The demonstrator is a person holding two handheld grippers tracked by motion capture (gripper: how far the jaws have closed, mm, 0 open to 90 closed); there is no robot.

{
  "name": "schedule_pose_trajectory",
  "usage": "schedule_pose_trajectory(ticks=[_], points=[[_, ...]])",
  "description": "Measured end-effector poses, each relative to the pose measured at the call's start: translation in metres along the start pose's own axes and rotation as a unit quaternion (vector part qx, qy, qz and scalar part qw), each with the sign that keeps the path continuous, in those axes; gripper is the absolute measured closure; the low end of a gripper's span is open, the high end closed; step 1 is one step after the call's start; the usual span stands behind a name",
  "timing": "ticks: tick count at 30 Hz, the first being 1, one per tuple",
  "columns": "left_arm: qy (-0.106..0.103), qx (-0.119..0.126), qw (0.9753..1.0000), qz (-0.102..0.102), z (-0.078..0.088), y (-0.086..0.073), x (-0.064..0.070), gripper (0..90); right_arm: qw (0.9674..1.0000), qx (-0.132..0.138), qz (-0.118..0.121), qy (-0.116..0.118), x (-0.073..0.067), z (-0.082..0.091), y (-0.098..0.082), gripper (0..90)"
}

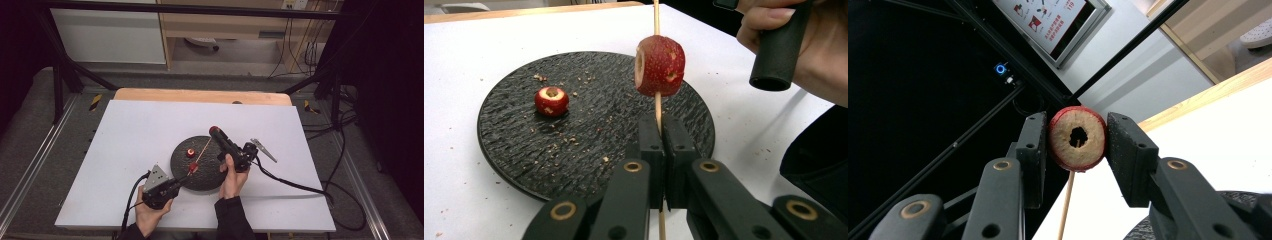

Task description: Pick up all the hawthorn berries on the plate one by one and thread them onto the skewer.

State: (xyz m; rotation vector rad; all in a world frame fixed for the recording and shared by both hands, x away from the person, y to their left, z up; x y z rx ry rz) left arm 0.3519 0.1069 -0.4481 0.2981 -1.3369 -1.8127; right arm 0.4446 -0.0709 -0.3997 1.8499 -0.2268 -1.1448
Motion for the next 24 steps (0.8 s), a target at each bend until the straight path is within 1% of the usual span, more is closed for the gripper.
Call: schedule_pose_trajectory(ticks=[4, 8, 17, 20, 24], points=[[0.005, 0.003, 1.0, -0.002, -0.0011, 0.0006, 0.001, 88.4, 1.0, -0.002, -0.004, -0.002, -0.0001, 0.0003, -0.001, 61.8], [0.005, 0.005, 1.0, -0.002, -0.0022, 0.0021, 0.0009, 88.4, 0.9999, -0.009, -0.007, -0.002, 0.0004, 0.0002, -0.0043, 61.9], [0.011, 0.001, 0.9999, -0.01, -0.0056, 0.0033, -0.0005, 88.7, 0.9999, -0.008, -0.007, -0.008, -0.0002, 0.0022, -0.0034, 62.0], [0.012, 0.007, 0.9998, -0.011, -0.0047, 0.0042, -0.0005, 88.7, 0.9998, -0.014, -0.014, -0.008, 0.0006, 0.001, -0.0026, 62.1], [0.017, 0.01, 0.9998, -0.01, -0.005, 0.0038, 0.0008, 88.6, 0.9993, -0.01, -0.034, -0.009, 0.0023, -0.0016, -0.0029, 62.1]])
Point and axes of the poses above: each handheld gripper's, and its own axes: z roughly backward along the jaws, y roughly out of its top, x roughly to its right, the point moved 6 cm from there along -z, roughly forward along the jaws, and after that the axes turned 9 degrees about z, right-handed, at the moved point
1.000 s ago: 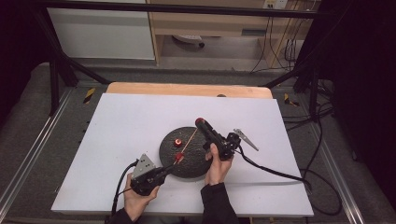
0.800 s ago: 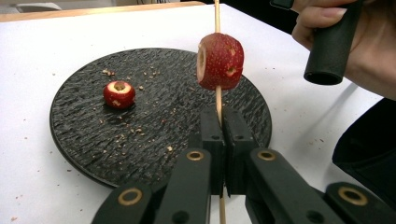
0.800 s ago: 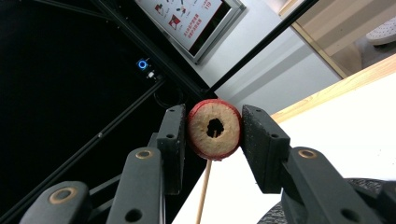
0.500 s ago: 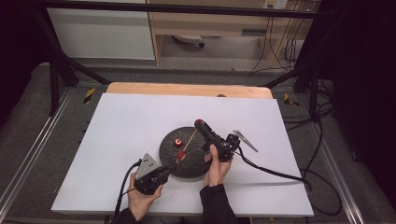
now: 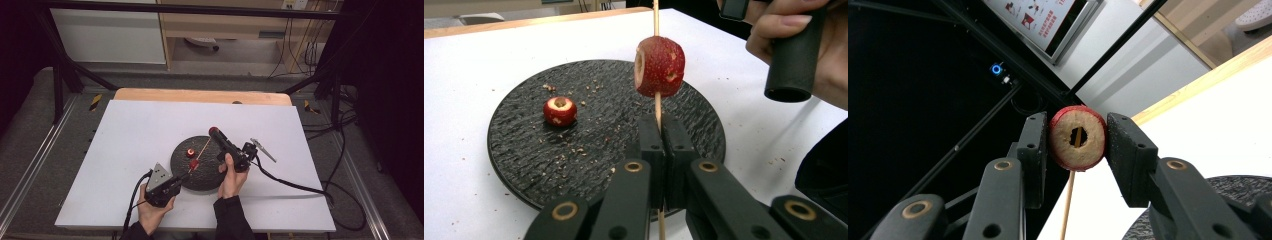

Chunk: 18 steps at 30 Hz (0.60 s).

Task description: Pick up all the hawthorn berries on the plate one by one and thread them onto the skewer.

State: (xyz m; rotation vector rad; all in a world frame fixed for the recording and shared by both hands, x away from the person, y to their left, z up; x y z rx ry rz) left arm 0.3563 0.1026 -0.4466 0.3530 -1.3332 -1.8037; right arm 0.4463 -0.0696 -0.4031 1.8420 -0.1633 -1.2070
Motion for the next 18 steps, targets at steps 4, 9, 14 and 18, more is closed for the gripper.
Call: schedule_pose_trajectory(ticks=[4, 9, 14, 18], points=[[-0.001, -0.001, 0.9999, 0.011, -0.002, -0.002, 0.0, 88.6, 1.0, 0.005, -0.003, -0.002, 0.001, -0.001, 0.0, 62.2], [0.002, 0.0, 0.9997, 0.023, -0.005, 0.001, 0.002, 88.6, 1.0, 0.0, -0.008, -0.001, 0.002, -0.002, -0.005, 62.2], [0.001, -0.005, 0.9997, 0.025, -0.01, 0.0, 0.002, 88.7, 1.0, 0.001, 0.008, -0.004, 0.0, 0.001, -0.007, 62.2], [-0.001, 0.003, 0.9997, 0.025, -0.008, 0.006, 0.002, 88.7, 0.9998, -0.016, 0.012, -0.001, 0.0, 0.001, -0.011, 62.3]])
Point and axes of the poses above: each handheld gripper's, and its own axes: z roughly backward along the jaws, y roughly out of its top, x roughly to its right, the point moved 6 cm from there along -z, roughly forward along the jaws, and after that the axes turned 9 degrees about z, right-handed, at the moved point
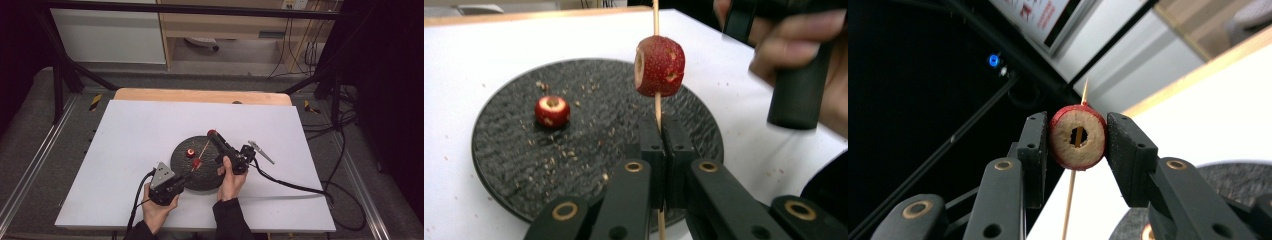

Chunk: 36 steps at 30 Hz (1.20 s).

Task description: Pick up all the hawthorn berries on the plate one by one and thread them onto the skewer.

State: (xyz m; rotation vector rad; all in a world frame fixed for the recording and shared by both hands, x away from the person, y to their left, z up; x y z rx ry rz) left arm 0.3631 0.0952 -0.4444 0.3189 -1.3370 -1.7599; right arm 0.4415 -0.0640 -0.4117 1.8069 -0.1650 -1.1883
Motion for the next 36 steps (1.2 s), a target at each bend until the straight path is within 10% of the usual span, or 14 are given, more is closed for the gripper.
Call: schedule_pose_trajectory(ticks=[21, 25, 30, 36], points=[[-0.009, -0.019, 0.9998, 0.0, -0.018, 0.015, -0.001, 88.6, 0.9983, -0.047, 0.032, 0.009, -0.004, 0.01, -0.024, 61.1], [-0.008, -0.021, 0.9997, -0.002, -0.011, 0.013, -0.007, 88.6, 0.996, -0.062, 0.064, 0.002, -0.003, 0.012, -0.021, 48.5], [0.001, -0.028, 0.9996, 0.002, 0.001, 0.007, -0.025, 88.6, 0.9877, -0.106, 0.115, -0.005, -0.002, 0.018, -0.018, 33.8], [0.008, -0.051, 0.9986, -0.006, 0.014, -0.003, -0.043, 88.5, 0.967, -0.18, 0.179, -0.019, 0.008, 0.024, -0.024, 17.3]])
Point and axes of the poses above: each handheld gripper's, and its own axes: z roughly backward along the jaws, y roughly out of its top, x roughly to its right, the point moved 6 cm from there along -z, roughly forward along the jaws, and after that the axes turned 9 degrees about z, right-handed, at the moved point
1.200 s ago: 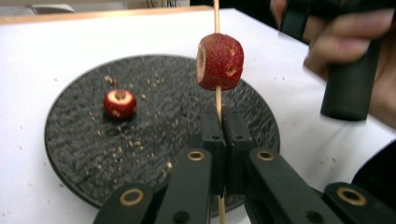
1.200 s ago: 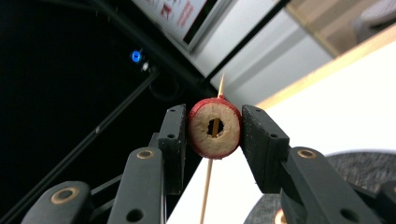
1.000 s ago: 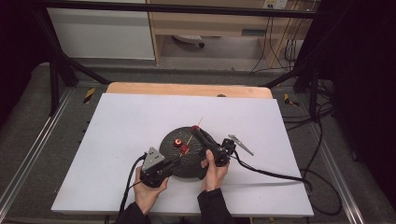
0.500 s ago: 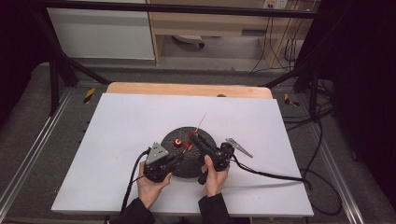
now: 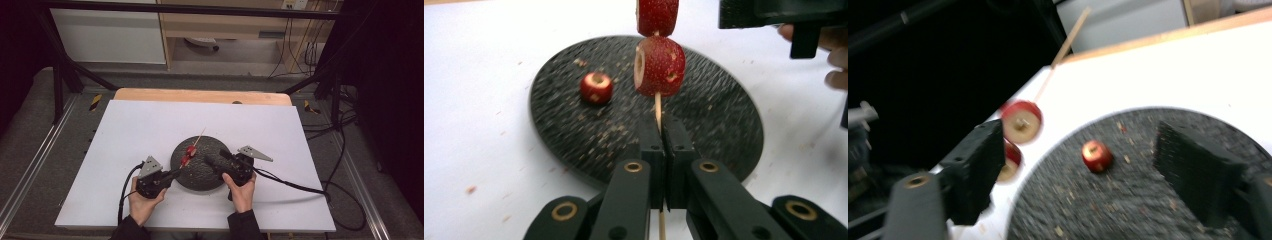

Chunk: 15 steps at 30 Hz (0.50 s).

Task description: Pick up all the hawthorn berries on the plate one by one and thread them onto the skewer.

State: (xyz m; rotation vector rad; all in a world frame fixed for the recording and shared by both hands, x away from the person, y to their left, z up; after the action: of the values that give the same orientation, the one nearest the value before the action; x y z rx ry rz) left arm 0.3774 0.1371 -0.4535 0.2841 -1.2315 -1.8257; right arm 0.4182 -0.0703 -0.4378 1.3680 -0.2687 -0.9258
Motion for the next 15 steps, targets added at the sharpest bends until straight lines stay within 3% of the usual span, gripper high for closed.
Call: schedule_pose_trajectory(ticks=[4, 11, 15], points=[[0.003, -0.007, 1.0, -0.004, 0.012, -0.004, -0.01, 88.4, 0.9979, -0.052, 0.036, -0.005, 0.006, 0.003, -0.011, 10.7], [0.004, -0.025, 0.9996, -0.01, 0.031, -0.011, -0.027, 88.4, 0.9908, -0.119, 0.064, 0.001, 0.012, 0.006, -0.024, 5.5], [0.005, -0.03, 0.9995, -0.005, 0.041, -0.018, -0.036, 88.3, 0.9871, -0.141, 0.076, -0.001, 0.014, 0.006, -0.027, 4.0]])
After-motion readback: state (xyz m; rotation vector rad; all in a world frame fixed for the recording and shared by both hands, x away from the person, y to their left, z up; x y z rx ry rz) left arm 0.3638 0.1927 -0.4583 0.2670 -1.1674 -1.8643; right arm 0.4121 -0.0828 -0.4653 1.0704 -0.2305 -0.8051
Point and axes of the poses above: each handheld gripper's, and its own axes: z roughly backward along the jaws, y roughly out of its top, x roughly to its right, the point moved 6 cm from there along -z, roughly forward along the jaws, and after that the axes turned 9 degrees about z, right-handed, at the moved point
